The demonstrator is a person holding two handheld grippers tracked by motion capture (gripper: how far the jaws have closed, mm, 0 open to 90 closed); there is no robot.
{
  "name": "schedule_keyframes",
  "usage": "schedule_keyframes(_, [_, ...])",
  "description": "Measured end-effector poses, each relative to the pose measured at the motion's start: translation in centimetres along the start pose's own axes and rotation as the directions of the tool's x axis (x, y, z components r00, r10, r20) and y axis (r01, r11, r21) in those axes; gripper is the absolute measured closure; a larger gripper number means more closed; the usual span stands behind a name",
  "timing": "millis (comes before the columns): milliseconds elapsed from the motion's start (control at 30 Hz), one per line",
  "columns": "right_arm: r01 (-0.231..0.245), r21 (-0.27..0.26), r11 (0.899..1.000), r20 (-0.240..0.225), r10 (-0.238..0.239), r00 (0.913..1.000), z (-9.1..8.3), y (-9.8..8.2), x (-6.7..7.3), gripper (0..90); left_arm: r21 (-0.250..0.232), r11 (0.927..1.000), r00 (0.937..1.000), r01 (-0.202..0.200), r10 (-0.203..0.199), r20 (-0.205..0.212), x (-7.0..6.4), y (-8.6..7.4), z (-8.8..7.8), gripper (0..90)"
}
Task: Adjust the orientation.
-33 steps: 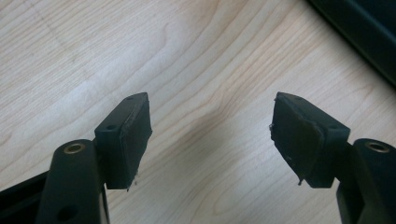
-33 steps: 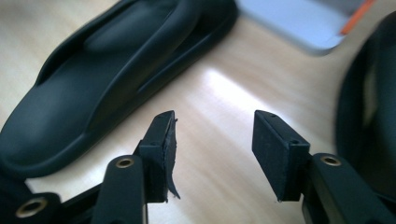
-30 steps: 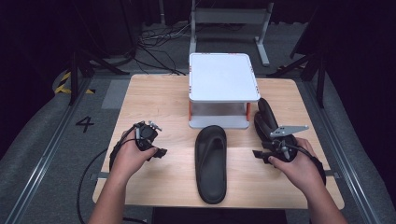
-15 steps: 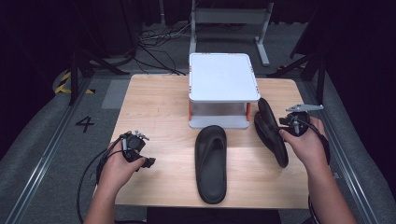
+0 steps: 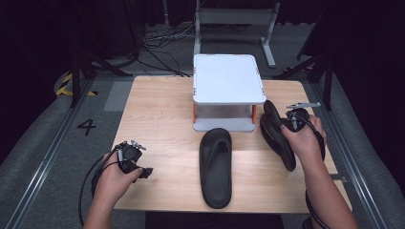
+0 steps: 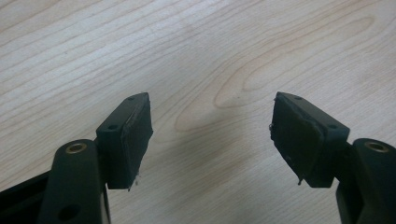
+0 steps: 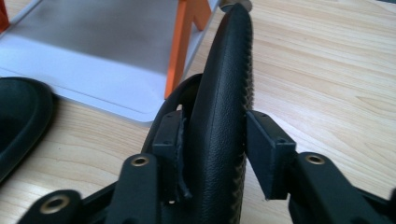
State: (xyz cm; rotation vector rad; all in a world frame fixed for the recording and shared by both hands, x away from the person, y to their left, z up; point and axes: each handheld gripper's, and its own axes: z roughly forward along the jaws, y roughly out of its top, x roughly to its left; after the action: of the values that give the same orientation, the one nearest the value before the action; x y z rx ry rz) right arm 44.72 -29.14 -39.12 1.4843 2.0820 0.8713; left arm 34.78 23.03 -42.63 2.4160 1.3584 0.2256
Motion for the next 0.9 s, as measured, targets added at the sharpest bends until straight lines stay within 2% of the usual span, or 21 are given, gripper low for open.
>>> schedule_keyframes(100, [-0.011,0.0,1.0,-0.013,0.011,0.9999,-0.6,-0.2,0.0,64.0,0.0,1.0,1.0,0.0,0.0,0.005,0.0,0.2,0.1,30.5])
schedule_keyframes(233, [-0.03,0.03,0.999,-0.069,0.032,0.9971,-2.4,-0.7,1.0,64.1,-0.002,0.9998,0.9998,-0.018,0.018,0.011,-0.1,0.9,0.3,30.7])
schedule_keyframes(333, [0.017,0.043,0.999,-0.072,-0.014,0.9973,-4.1,-1.4,2.6,64.2,-0.004,0.9992,0.9991,-0.039,0.04,0.015,-0.3,1.6,0.4,30.7])
schedule_keyframes(367, [0.021,0.043,0.999,-0.097,-0.017,0.9952,-4.7,-1.7,3.0,64.2,-0.005,0.999,0.9987,-0.045,0.045,0.021,-0.4,1.9,0.5,30.7])
schedule_keyframes(400, [0.021,0.047,0.999,-0.144,-0.015,0.9895,-5.3,-2.0,3.5,64.2,-0.005,0.9986,0.9983,-0.054,0.054,0.023,-0.5,2.1,0.6,30.7])
schedule_keyframes(433, [0.021,0.047,0.999,-0.144,-0.015,0.9895,-5.3,-2.0,3.5,64.2,-0.005,0.9986,0.9983,-0.054,0.054,0.023,-0.5,2.1,0.6,30.6])
schedule_keyframes(467, [0.023,0.057,0.998,-0.224,-0.01,0.9745,-6.3,-2.5,4.4,64.1,-0.004,0.9978,0.9974,-0.066,0.066,0.027,-0.6,2.6,0.7,30.7])
schedule_keyframes(533, [0.029,0.067,0.997,-0.266,-0.01,0.9638,-6.6,-2.9,5.0,64.1,-0.005,0.9967,0.9962,-0.081,0.081,0.032,-0.8,3.1,0.9,30.7])
schedule_keyframes(567, [0.029,0.067,0.997,-0.266,-0.01,0.9638,-6.6,-2.9,5.0,64.1,-0.005,0.9967,0.9962,-0.081,0.081,0.032,-0.8,3.1,0.9,30.7])
schedule_keyframes(600, [0.03,0.096,0.995,-0.308,0.001,0.9515,-6.3,-3.4,5.4,64.1,-0.005,0.9962,0.9954,-0.086,0.087,0.04,-1.0,3.6,1.1,30.6])
schedule_keyframes(633, [0.025,0.106,0.994,-0.319,0.01,0.9476,-6.1,-3.6,5.4,64.0,-0.003,0.9954,0.9944,-0.095,0.095,0.044,-1.1,3.8,1.2,30.7])
schedule_keyframes(700, [0.026,0.122,0.992,-0.326,0.015,0.9454,-5.6,-3.9,5.4,64.0,-0.006,0.9942,0.9926,-0.107,0.108,0.057,-1.2,4.1,1.3,30.9])
schedule_keyframes(800, [0.045,0.11,0.993,-0.305,-0.009,0.9524,-5.3,-4.2,5.0,64.0,-0.001,0.9939,0.9918,-0.111,0.11,0.064,-1.4,4.5,1.6,31.5])
schedule_keyframes(900, [0.088,0.085,0.993,-0.218,-0.068,0.9737,-5.5,-4.2,4.3,66.8,0.002,0.9933,0.9911,-0.116,0.115,0.067,-1.5,4.6,1.7,31.5])
